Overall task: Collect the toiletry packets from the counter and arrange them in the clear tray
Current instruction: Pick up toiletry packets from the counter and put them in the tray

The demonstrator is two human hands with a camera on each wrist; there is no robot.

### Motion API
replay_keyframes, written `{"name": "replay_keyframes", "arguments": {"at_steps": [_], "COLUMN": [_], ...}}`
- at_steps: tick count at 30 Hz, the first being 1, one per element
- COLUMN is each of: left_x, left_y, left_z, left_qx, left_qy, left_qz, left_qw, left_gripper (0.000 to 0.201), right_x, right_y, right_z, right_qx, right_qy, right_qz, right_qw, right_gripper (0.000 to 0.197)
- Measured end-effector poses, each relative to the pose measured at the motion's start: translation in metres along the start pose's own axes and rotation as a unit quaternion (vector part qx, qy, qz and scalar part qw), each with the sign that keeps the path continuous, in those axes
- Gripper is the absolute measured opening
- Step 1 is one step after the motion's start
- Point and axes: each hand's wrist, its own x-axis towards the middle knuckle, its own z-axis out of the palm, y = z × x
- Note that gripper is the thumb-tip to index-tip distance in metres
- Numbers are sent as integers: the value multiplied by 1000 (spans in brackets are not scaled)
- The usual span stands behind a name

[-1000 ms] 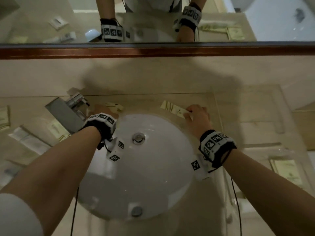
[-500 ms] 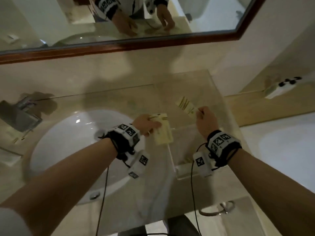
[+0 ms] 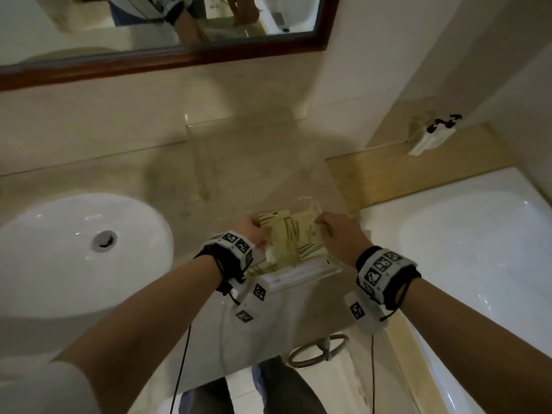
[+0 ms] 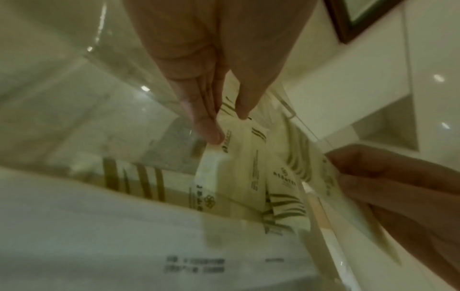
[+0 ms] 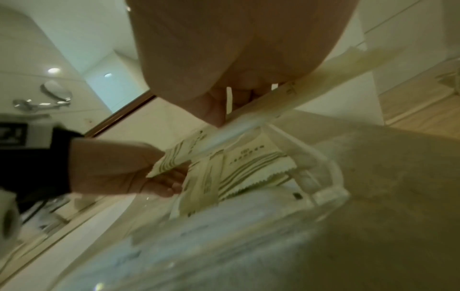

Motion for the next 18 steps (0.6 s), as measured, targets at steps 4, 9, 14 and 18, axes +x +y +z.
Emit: {"name": "replay_keyframes", "arguments": {"at_steps": [4, 9, 14, 18], "left_x": [-6, -13, -20, -21], "left_y": [4, -17, -33, -31], "left_z": [-2, -12, -15, -6], "left_qx": [116, 336, 452, 438], "left_qy": [32, 26, -91, -107], "left_qz": [23, 77, 74, 139], "left_qw": [992, 939, 884, 882], "left_gripper": [33, 27, 25, 32], "right_x": [-3, 6, 15, 17], "right_y": [-6, -25, -30, -23], "right_z": [14, 35, 28, 25], "right_qx": [-44, -71, -21, -37], "right_qy": [-74, -135, -34, -27], "right_qz": [-43, -90, -4, 36], "right_qw": [995, 984, 999, 998], "right_gripper": [27, 27, 12, 12]}}
